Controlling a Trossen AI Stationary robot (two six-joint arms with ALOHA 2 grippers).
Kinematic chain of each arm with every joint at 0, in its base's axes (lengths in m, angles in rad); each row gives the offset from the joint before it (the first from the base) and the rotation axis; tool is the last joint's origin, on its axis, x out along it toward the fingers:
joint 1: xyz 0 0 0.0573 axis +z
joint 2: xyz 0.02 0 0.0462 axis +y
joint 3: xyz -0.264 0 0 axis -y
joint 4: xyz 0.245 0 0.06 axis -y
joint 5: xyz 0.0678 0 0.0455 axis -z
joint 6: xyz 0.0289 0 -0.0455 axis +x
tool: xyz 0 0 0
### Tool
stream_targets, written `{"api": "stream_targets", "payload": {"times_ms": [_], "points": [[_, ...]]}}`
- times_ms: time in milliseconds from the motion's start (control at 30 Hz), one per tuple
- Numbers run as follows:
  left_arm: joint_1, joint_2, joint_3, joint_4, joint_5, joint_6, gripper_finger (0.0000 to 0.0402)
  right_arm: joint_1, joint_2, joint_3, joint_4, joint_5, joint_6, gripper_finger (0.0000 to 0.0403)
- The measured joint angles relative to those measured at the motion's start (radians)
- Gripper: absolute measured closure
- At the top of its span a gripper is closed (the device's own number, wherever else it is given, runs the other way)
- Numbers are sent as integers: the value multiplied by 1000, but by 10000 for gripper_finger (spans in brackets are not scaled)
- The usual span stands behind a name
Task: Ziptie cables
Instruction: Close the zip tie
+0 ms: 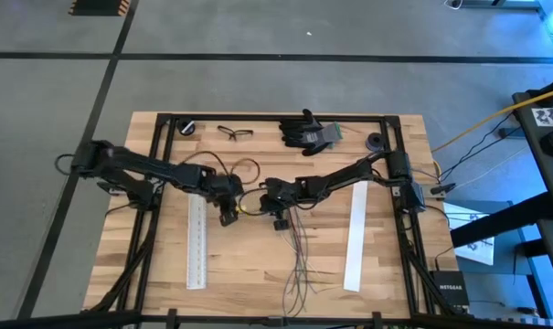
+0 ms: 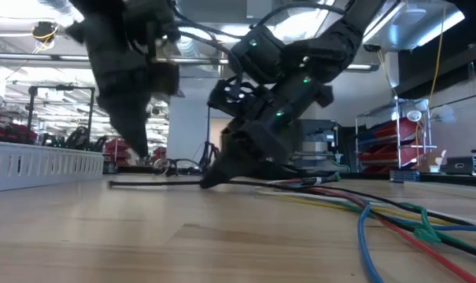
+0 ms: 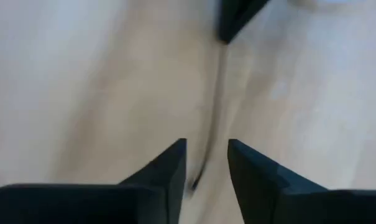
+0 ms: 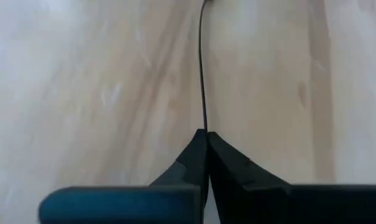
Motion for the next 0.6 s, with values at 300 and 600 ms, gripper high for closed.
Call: {"api": "stream_targets", "payload": {"times_ms": [300, 600], "points": [[-59, -334, -61, -52, -412, -61, 282, -56, -172, -244, 204, 14, 157, 403], [-97, -414, -276, 360, -466, -76, 284, -81, -237, -449, 707, -11, 384, 403]]}}
